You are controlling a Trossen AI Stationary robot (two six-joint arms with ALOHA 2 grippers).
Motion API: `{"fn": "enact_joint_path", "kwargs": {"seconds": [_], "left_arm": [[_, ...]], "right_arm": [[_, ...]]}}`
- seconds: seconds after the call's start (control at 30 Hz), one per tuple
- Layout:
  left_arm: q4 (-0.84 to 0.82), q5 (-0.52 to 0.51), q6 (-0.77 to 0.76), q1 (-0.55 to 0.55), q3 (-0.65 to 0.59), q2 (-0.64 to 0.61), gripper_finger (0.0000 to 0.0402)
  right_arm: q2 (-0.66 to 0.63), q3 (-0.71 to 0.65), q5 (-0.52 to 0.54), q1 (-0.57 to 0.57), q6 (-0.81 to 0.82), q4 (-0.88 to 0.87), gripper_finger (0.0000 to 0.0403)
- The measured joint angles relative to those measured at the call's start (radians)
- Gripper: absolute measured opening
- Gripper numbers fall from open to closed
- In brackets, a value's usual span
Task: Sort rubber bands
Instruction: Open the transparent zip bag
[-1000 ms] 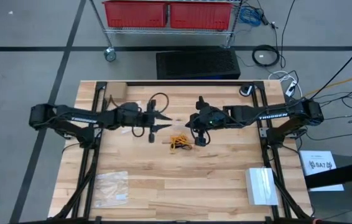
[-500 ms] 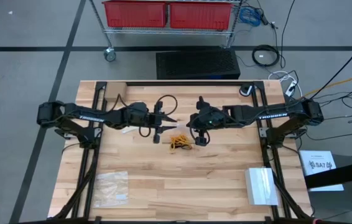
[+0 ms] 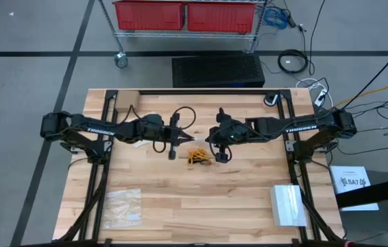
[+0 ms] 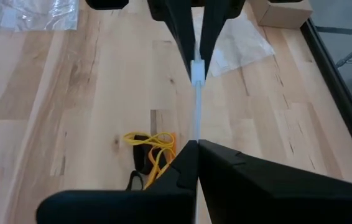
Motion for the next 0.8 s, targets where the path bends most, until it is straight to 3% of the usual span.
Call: {"fn": "enact_joint_path", "kwargs": {"seconds": [0.2,0.57,0.8], "left_arm": [[0.004,0.0,0.0,-0.014,0.0,0.0,0.0004],[0.007,-0.007,-0.001,-0.014,0.0,0.0,0.0002],[0.007,-0.013,-0.003,-0.014,0.0,0.0,0.0001]], "right_arm": [[0.0,0.0,0.0,0.003,0.07,-0.023,0.0012],[0.002,0.0,0.001,0.003,0.062,0.116,0.0131],[0.052,0.0,-0.025,-0.006,0.034,0.198,0.0128]]}}
